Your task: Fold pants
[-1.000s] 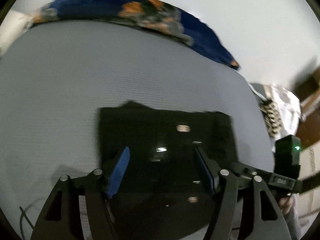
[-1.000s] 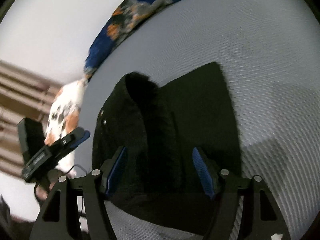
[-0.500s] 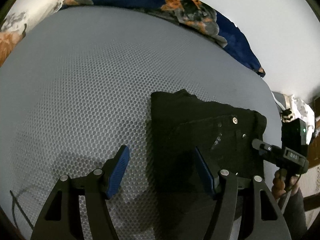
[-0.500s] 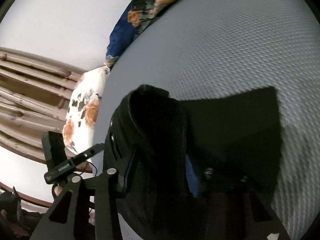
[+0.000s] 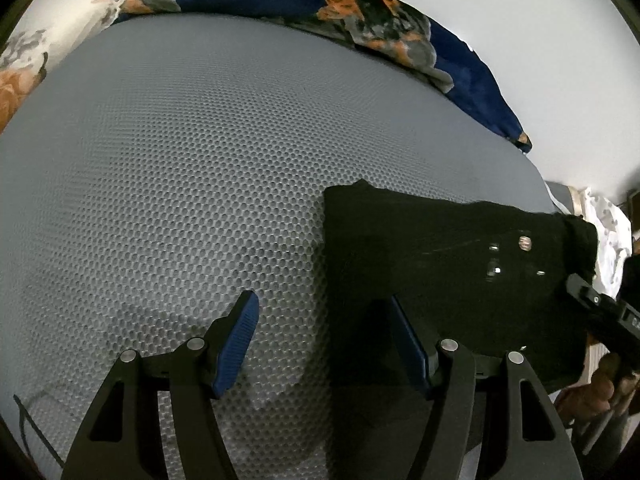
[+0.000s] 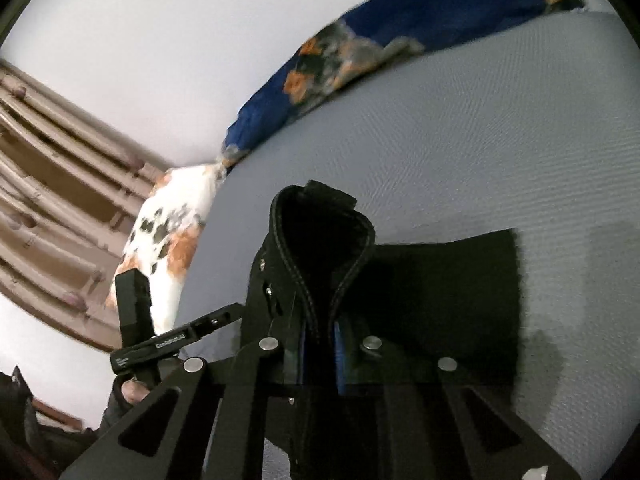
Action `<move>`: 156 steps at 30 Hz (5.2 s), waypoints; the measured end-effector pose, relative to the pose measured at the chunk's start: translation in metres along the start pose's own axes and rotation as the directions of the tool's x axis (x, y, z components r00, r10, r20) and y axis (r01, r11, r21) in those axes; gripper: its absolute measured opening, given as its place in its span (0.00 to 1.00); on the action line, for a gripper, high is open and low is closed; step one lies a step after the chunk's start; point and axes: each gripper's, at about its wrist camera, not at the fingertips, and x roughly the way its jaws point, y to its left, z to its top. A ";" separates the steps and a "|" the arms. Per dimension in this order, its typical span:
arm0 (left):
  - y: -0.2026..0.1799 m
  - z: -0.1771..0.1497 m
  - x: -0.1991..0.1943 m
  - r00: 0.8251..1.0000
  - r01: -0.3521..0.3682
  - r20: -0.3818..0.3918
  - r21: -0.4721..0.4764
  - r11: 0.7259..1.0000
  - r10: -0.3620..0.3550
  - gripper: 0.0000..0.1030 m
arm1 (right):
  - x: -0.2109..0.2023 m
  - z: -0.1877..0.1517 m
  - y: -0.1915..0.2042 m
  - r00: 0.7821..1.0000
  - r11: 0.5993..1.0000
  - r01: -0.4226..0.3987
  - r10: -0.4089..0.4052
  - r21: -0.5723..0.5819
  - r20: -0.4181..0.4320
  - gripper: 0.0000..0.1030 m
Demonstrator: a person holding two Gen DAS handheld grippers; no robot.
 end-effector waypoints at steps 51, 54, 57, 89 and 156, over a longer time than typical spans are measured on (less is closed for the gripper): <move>-0.038 -0.074 0.010 0.997 -0.063 -0.026 0.269 0.961 0.073 0.65 | -0.028 -0.084 -0.021 0.919 0.921 0.389 -0.388 -0.003 -0.073 0.13; -0.037 -0.076 0.009 0.997 -0.065 -0.024 0.269 0.961 0.074 0.65 | -0.029 -0.081 -0.014 0.912 0.914 0.405 -0.406 -0.035 -0.064 0.17; -0.036 -0.076 0.006 0.997 -0.068 -0.023 0.271 0.960 0.077 0.65 | -0.030 -0.078 -0.010 0.903 0.903 0.425 -0.428 -0.055 -0.049 0.30; 0.008 -0.023 0.026 0.915 0.347 -0.195 -0.066 0.935 -0.353 0.65 | 0.006 -0.046 -0.090 0.981 0.992 -0.024 0.047 0.121 -0.190 0.59; 0.023 0.072 0.039 0.999 -0.013 0.040 0.089 0.996 0.010 0.51 | 0.134 0.054 -0.004 0.969 0.972 0.233 -0.231 0.014 -0.092 0.52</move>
